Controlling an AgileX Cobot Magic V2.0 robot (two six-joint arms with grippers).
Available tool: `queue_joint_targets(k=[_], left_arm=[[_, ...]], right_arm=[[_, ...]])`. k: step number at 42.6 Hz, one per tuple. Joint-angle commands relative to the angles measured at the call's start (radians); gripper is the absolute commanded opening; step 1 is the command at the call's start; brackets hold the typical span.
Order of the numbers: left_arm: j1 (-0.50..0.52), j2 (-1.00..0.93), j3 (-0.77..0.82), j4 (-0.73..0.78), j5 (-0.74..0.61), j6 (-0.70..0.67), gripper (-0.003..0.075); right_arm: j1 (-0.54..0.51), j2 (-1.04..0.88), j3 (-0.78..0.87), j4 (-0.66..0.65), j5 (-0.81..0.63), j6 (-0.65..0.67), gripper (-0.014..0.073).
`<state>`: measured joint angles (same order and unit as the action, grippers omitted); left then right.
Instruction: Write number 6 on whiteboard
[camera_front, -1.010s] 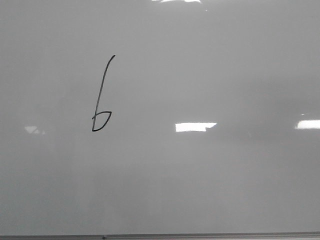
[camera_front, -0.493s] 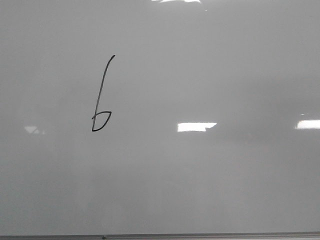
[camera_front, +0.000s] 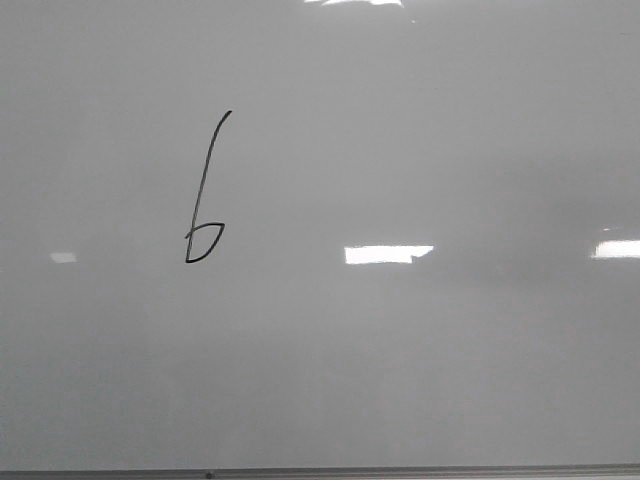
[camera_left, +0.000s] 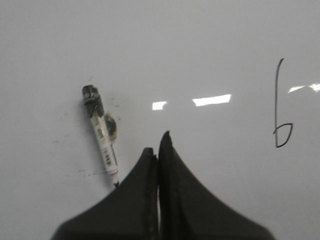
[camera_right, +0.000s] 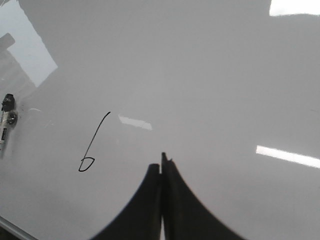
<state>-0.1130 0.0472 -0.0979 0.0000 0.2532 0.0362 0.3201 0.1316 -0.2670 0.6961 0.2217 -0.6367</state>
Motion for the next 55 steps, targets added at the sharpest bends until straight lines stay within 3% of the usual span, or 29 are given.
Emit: queue_joint_targets(k=[1, 8, 55], left_arm=[[0.04, -0.043, 0.028, 0.0, -0.086, -0.023, -0.002], [0.07, -0.065, 0.111, 0.0, -0.196, -0.023, -0.002], [0.07, -0.067, 0.109, 0.0, -0.173, -0.023, -0.002]], right_arm=[[-0.006, 0.009, -0.027, 0.021, -0.054, -0.002, -0.0061], [-0.006, 0.009, -0.027, 0.021, -0.052, -0.002, -0.0061], [-0.006, 0.002, 0.009, -0.014, -0.103, 0.01, -0.0061]])
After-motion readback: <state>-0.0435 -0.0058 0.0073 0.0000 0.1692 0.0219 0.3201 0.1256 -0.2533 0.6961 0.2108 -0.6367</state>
